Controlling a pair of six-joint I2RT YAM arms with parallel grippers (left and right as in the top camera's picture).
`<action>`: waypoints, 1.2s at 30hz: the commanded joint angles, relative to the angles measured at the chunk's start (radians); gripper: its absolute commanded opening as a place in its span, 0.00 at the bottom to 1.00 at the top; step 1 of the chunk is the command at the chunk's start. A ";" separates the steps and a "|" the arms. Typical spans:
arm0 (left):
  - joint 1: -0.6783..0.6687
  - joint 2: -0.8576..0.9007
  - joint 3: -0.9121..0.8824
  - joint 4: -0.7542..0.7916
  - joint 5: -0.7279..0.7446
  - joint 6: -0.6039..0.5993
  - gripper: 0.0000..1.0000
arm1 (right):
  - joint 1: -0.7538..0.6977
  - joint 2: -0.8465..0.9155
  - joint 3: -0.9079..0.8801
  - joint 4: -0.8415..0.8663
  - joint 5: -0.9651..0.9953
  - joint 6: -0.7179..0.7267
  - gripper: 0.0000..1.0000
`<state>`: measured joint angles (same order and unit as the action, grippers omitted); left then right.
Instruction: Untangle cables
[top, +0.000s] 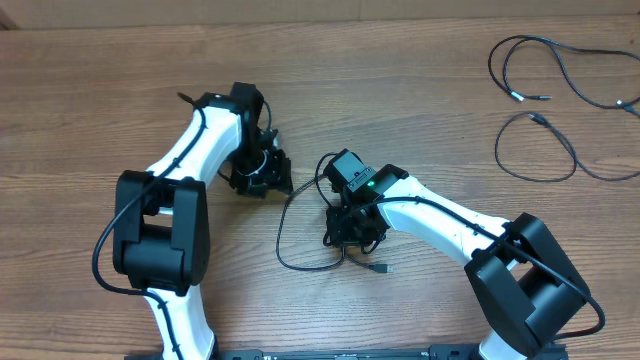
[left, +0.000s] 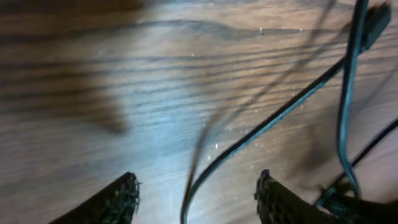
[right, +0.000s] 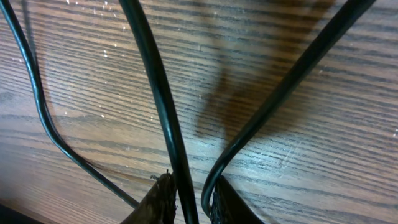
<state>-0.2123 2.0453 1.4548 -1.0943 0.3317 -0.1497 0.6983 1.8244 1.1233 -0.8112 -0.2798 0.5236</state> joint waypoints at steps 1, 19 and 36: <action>-0.026 0.008 -0.039 0.030 -0.032 0.045 0.60 | 0.000 0.007 -0.005 0.002 0.009 0.004 0.20; -0.071 0.009 -0.113 0.137 -0.012 0.127 0.38 | 0.000 0.007 -0.005 0.006 -0.011 0.004 0.20; -0.071 0.010 -0.185 0.213 0.009 0.128 0.28 | 0.000 0.007 -0.005 0.006 -0.010 0.004 0.20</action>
<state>-0.2752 2.0258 1.3155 -0.8917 0.3626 -0.0437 0.6983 1.8244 1.1233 -0.8089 -0.2848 0.5243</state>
